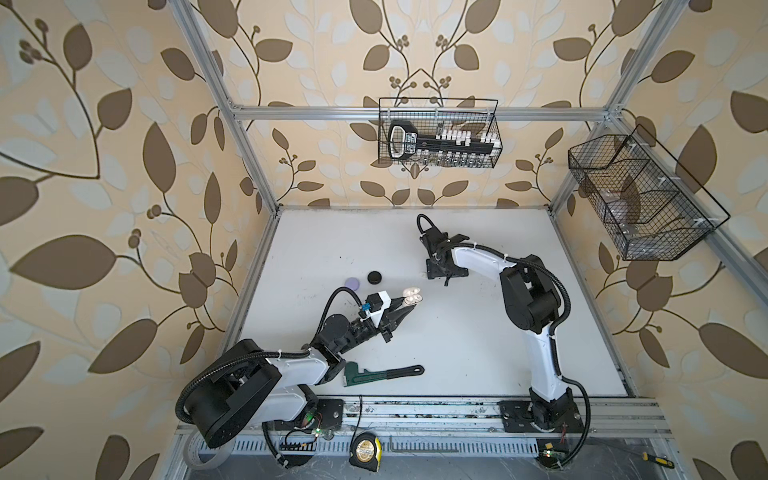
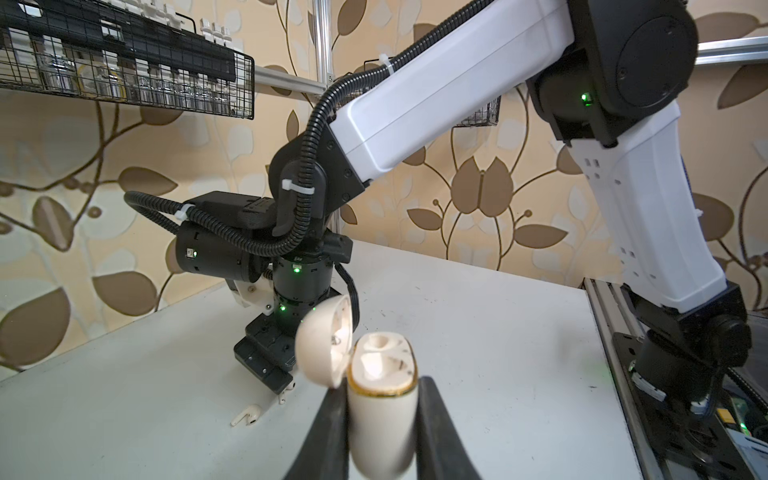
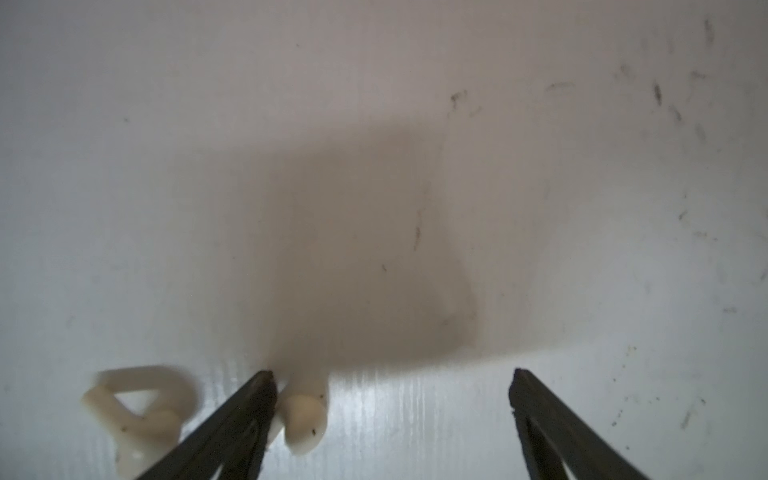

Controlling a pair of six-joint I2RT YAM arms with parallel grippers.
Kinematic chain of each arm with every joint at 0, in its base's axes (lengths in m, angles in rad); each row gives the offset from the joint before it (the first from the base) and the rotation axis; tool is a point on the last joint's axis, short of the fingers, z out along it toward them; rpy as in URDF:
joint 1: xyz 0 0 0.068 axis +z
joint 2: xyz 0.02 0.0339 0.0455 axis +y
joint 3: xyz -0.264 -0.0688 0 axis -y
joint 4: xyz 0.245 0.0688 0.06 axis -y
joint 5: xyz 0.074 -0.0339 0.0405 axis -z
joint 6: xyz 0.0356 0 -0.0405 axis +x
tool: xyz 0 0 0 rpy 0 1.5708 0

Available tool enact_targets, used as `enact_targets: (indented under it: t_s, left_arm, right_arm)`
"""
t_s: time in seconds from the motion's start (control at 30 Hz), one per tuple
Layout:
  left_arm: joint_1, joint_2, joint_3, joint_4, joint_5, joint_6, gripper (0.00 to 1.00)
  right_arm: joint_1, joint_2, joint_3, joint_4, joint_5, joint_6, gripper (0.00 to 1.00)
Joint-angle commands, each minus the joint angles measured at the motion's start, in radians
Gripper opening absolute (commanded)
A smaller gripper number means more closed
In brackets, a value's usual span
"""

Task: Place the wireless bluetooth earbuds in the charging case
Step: 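Lower the right gripper and close on one white earbud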

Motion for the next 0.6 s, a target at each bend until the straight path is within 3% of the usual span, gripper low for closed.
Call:
enact_targets:
  t_s: [0.0, 0.3, 0.57]
  left_arm:
    - [0.01, -0.014, -0.002, 0.072, -0.003, 0.02, 0.0]
    - [0.01, -0.024, -0.006, 0.072, -0.006, 0.024, 0.0]
    - [0.01, -0.027, -0.001, 0.064, 0.001, 0.022, 0.0]
  right_arm:
    - [-0.007, -0.013, -0.04, -0.012, -0.028, -0.013, 0.83]
    - [-0.008, -0.015, -0.062, 0.014, -0.144, -0.019, 0.67]
    - [-0.018, -0.103, -0.199, 0.07, -0.131, -0.016, 0.64]
